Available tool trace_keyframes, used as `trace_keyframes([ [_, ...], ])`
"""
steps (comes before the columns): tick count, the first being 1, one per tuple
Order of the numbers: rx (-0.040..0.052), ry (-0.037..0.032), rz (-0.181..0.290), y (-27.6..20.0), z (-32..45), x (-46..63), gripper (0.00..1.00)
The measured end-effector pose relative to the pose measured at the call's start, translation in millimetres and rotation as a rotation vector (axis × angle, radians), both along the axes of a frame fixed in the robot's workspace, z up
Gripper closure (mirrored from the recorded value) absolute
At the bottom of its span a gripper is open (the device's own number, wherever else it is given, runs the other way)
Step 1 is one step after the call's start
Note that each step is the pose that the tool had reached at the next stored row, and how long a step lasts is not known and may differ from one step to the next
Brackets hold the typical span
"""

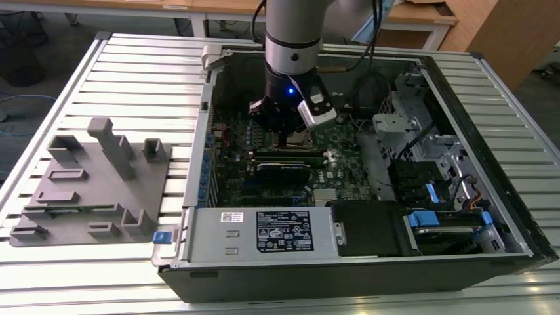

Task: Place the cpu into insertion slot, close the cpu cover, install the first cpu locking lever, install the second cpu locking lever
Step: 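Install the second cpu locking lever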

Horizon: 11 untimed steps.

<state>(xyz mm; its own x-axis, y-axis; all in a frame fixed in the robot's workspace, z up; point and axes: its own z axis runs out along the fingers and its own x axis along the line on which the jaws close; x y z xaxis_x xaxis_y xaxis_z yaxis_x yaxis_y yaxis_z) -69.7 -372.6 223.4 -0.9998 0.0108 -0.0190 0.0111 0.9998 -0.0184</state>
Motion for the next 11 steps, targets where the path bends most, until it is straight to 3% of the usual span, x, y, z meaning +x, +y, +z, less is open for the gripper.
trace_keyframes([
  [11, -0.0004, -0.0005, 0.0, 0.1, -1.6, -0.1, 0.89],
])
